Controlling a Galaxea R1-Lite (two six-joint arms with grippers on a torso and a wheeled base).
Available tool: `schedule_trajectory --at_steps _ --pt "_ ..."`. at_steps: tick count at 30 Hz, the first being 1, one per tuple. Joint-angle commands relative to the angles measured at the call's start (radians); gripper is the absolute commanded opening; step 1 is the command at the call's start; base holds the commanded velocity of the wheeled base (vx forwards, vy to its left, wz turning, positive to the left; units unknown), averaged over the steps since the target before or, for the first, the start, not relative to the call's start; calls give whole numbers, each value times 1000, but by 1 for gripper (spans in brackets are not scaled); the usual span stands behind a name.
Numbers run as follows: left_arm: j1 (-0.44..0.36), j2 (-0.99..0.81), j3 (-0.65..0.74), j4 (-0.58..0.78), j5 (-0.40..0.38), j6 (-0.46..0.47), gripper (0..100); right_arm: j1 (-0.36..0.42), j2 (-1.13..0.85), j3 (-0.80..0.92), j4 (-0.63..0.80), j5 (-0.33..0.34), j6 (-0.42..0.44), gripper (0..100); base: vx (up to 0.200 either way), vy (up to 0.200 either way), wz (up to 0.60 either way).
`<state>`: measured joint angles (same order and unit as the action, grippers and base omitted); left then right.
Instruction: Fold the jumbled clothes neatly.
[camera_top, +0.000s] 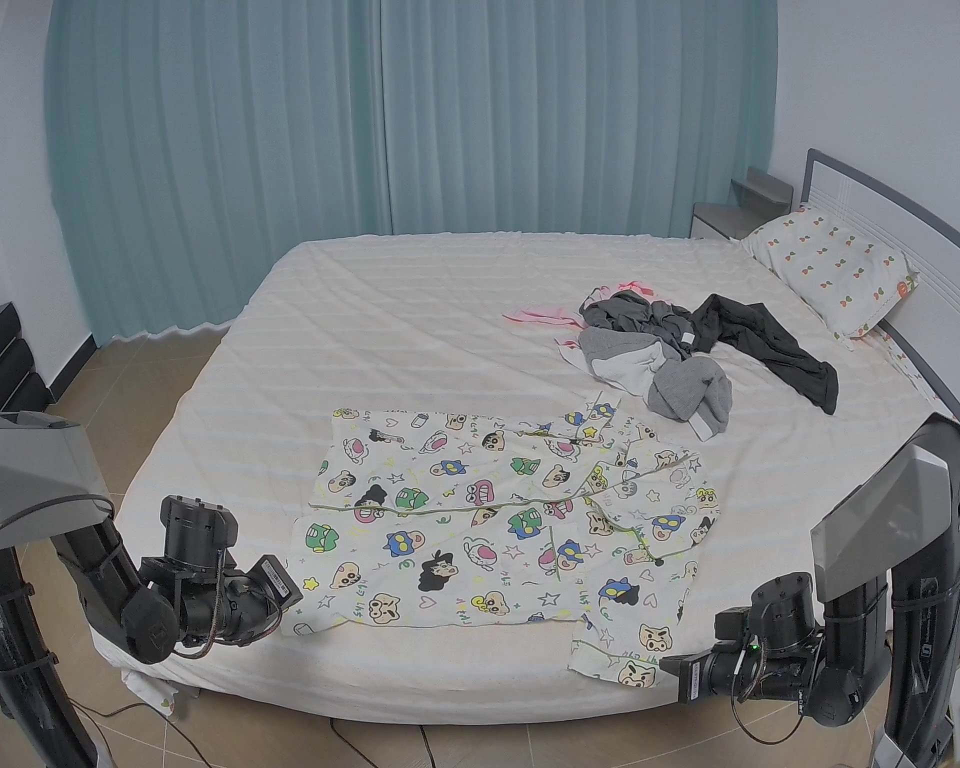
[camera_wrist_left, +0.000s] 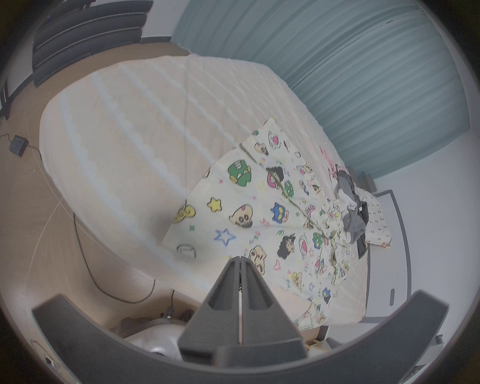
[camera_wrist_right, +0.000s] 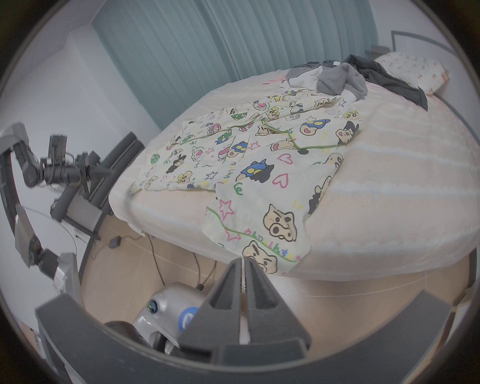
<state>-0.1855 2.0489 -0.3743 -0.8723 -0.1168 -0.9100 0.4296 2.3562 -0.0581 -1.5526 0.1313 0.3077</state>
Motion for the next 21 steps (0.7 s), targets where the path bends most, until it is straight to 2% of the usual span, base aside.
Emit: schedule_trajectory --at_steps 1,5,10,11,16,19,21 --pt "0 46 -9 0 -3 -3 0 5 0 -49 -11 1 51 0 0 0 0" --pt "0 57 -9 -2 -4 -1 0 3 0 -71 -11 1 97 0 0 0 0" --pt "0 60 -11 -2 -14 0 0 9 2 -74 -11 2 102 0 0 0 0" --pt "0 62 -12 -2 -12 -1 100 8 2 -74 -11 4 103 0 0 0 0" --pt "-15 96 -12 -2 32 8 100 8 8 -94 -11 7 122 0 0 0 0" --pt "-45 158 -46 -17 135 5 100 8 3 -97 -11 7 146 0 0 0 0" --pt "-71 212 -66 -51 232 3 100 8 2 -103 -11 7 146 0 0 0 0"
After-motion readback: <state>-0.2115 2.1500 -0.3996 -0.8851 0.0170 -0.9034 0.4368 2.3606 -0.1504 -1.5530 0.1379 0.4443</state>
